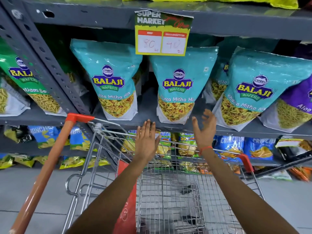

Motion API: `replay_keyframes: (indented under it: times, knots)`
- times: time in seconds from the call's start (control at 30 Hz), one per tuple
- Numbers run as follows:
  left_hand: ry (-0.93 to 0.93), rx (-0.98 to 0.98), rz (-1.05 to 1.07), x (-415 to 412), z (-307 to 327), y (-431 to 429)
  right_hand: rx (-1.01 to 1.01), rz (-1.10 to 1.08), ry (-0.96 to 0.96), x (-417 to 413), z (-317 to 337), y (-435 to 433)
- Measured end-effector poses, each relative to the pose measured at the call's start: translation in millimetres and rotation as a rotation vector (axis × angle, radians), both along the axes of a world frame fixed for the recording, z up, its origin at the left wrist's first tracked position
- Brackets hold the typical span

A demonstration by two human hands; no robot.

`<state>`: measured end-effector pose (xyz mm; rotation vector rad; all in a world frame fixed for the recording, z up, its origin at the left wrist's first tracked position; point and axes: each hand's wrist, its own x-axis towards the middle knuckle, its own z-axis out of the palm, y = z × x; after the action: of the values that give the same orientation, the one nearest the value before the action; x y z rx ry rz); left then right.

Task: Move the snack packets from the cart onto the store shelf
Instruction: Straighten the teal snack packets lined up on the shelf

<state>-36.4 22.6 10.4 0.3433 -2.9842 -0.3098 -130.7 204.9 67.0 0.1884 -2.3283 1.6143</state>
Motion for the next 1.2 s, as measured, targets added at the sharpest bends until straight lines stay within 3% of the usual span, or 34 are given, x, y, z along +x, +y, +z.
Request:
replay_keyframes:
  times: [0.17, 0.37, 0.5, 0.63, 0.73, 1.03, 1.2]
  knots:
    - [0.152, 0.007, 0.048, -1.9, -8.7, 63.1, 0.108, 0.069, 0.114, -13.1, 6.4, 51.5]
    - [0.179, -0.038, -0.106, -49.0, 2.8, 145.3, 0.16, 0.02, 0.236, -29.1, 3.0, 128.9]
    - [-0.016, -0.087, -0.092, -87.3, 7.5, 172.7, 0.033, -0.029, 0.086, -58.4, -1.7, 178.9]
    - [-0.196, -0.151, -0.066, -96.4, 3.2, 162.4, -0.086, 0.254, -0.129, -97.4, 8.7, 190.7]
    - [-0.262, -0.13, -0.067, -98.0, 9.7, 163.4, -0.013, 0.417, -0.275, -116.2, 12.6, 188.6]
    - [-0.315, -0.172, -0.069, -100.8, 10.7, 161.4, 0.113, 0.699, -0.425, -156.0, 18.6, 181.3]
    - [-0.285, -0.174, -0.056, -100.0, 9.0, 162.8, 0.107, 0.748, -0.457, -160.3, 18.1, 181.6]
